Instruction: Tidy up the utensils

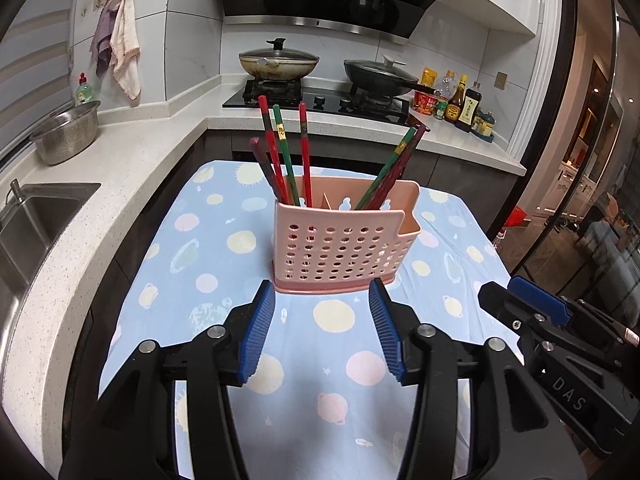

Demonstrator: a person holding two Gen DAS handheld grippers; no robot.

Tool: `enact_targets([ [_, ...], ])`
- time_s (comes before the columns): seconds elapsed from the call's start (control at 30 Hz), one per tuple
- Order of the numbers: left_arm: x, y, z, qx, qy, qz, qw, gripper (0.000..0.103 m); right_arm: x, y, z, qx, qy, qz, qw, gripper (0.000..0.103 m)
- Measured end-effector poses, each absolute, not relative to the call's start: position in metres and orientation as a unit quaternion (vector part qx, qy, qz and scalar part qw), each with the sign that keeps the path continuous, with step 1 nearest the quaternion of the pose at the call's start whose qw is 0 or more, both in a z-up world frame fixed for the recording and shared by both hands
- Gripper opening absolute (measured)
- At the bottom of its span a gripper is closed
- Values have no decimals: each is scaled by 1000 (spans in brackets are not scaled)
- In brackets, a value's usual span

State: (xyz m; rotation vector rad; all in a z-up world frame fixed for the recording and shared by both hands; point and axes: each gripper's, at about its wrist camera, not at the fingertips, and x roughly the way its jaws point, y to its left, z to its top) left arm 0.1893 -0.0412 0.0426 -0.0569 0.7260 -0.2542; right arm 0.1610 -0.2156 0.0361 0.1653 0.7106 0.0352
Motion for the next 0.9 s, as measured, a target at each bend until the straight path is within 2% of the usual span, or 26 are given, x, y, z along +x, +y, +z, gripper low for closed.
enact_targets([
  [0.4, 173, -46, 36, -16, 353, -110, 929, 69, 150, -218, 26, 73, 360, 1, 930, 42],
  [0.57, 169, -46, 34, -11, 353, -100, 930, 82, 146, -219, 22, 75, 361, -6, 929, 53],
  [0.77, 168, -45, 30, -5, 358, -91, 929, 85, 143, -221, 18, 67, 363, -15, 929, 64],
  [0.9, 169, -46, 27, -3, 362, -86, 928, 85, 143, -227, 16, 81, 364, -16, 928, 75],
])
